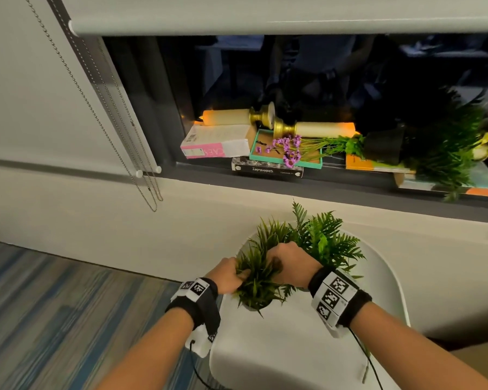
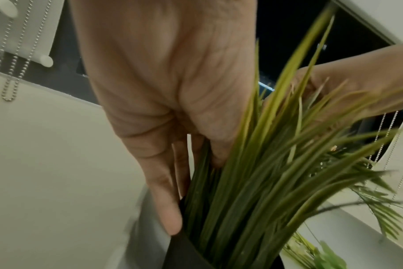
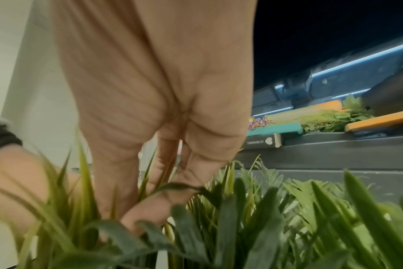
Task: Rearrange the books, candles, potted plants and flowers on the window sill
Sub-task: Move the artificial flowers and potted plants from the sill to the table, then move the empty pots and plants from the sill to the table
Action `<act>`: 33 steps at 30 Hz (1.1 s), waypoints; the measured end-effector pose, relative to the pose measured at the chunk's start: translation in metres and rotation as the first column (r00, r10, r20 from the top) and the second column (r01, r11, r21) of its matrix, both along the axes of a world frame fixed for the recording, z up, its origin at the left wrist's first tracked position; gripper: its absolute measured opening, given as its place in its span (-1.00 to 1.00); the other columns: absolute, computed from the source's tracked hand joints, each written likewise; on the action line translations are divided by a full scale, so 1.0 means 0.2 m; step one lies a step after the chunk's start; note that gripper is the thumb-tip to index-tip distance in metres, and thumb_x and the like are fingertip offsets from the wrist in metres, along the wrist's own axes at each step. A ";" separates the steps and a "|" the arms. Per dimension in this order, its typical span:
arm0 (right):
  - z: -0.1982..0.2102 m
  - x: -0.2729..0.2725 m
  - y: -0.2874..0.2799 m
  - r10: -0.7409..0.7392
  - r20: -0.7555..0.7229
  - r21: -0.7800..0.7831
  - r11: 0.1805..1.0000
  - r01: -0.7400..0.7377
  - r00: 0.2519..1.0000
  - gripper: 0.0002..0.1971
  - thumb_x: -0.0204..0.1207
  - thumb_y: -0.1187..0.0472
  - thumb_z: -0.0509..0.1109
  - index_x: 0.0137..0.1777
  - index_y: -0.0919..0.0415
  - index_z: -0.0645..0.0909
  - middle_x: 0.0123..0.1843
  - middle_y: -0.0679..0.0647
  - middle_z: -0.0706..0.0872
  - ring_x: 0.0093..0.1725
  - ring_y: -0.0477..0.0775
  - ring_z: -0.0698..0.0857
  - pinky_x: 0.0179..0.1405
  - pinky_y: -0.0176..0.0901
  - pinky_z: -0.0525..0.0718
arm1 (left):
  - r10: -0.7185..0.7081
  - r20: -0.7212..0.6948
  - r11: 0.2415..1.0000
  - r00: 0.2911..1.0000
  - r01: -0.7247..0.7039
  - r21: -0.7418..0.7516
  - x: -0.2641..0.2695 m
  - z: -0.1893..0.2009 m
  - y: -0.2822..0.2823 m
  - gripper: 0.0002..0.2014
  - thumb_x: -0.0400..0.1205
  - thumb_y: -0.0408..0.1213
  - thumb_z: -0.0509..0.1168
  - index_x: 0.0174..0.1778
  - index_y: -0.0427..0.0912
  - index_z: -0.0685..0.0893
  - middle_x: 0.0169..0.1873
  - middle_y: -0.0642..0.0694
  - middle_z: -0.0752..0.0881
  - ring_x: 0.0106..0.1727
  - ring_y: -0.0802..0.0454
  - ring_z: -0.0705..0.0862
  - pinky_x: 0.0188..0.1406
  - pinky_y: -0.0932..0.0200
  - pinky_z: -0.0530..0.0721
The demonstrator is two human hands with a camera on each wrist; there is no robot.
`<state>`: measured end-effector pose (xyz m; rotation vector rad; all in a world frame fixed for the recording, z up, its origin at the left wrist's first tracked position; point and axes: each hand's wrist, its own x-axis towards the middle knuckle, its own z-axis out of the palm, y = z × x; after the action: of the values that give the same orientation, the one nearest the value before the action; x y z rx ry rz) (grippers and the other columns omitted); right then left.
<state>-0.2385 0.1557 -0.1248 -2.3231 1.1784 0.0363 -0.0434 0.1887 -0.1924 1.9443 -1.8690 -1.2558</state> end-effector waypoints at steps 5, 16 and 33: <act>0.04 -0.04 -0.02 -0.046 0.052 0.028 0.999 0.045 0.998 -0.82 0.36 0.33 0.50 -0.07 0.11 0.69 -0.04 0.01 0.72 -0.07 0.01 0.70 -0.03 -0.13 0.75 | -0.070 -0.030 0.996 0.997 0.068 -0.066 -0.03 0.07 -0.07 -0.87 0.60 -0.30 0.32 -0.26 -0.09 0.66 -0.27 -0.07 0.72 -0.20 -0.01 0.68 -0.18 0.27 0.54; 0.11 -0.09 -0.05 -0.105 0.172 0.021 0.994 0.103 0.979 -0.89 0.43 0.20 0.51 -0.05 0.09 0.70 -0.13 -0.06 0.73 -0.24 -0.21 0.65 -0.16 -0.34 0.66 | -0.242 0.103 0.962 0.965 0.252 -0.108 -0.04 0.34 -0.25 -0.96 0.57 -0.26 0.36 -0.14 -0.12 0.72 -0.14 -0.03 0.71 -0.09 0.07 0.65 -0.12 0.29 0.53; 0.32 -0.63 -0.47 -0.570 0.502 -0.014 0.747 0.665 0.651 -0.88 0.44 0.32 0.41 -0.13 0.09 0.59 -0.25 0.06 0.76 -0.20 0.03 0.74 -0.09 -0.13 0.67 | -0.293 0.102 0.818 0.951 0.304 -0.488 -0.47 0.85 -0.71 -0.82 0.61 -0.42 0.26 0.03 -0.31 0.74 -0.25 -0.03 0.68 -0.34 0.29 0.57 -0.25 0.48 0.55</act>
<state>-0.3649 0.0609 -0.0612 -1.7760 1.6903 -0.8878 -0.1380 0.0474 -0.0217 1.4342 -2.2908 -0.6955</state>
